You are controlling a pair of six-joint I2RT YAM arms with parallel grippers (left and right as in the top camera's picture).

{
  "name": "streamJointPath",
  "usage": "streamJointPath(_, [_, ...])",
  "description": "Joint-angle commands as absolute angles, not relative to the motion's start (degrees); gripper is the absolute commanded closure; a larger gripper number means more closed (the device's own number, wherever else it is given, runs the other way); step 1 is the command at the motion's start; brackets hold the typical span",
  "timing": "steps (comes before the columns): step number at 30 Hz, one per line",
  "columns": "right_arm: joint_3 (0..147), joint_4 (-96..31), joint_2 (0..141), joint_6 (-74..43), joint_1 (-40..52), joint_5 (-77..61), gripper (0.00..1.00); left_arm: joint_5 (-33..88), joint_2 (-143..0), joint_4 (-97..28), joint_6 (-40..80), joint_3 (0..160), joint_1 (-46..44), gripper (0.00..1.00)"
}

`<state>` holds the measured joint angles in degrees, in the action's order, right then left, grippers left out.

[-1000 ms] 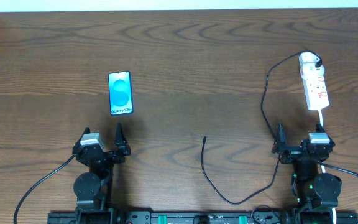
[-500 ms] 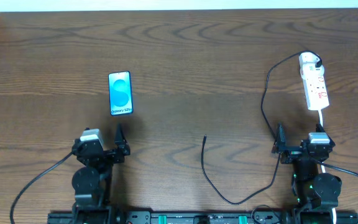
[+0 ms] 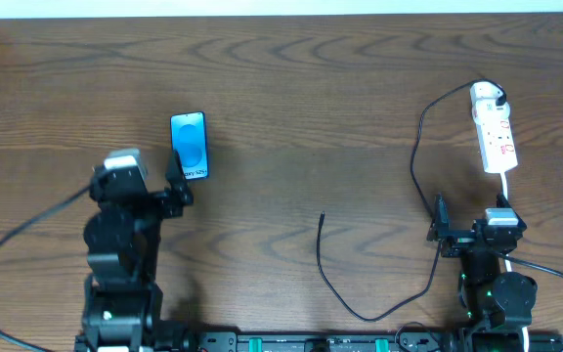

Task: Plug charger to phone and switch on socket
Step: 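Move the left gripper forward and down over the blue phone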

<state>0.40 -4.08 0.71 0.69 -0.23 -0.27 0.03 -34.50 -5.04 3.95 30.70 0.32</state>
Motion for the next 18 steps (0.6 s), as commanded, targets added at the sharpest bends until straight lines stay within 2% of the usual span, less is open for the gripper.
streamJointPath(1, [0.32,-4.34,0.34,1.34,0.10,-0.54,0.01,-0.45,-39.68,-7.33,2.35,38.41,0.62,0.11])
streamJointPath(18, [0.32,-4.34,0.34,1.34,0.10,-0.54,0.01,-0.45,-69.58,-30.55,2.35,68.73,0.56,0.11])
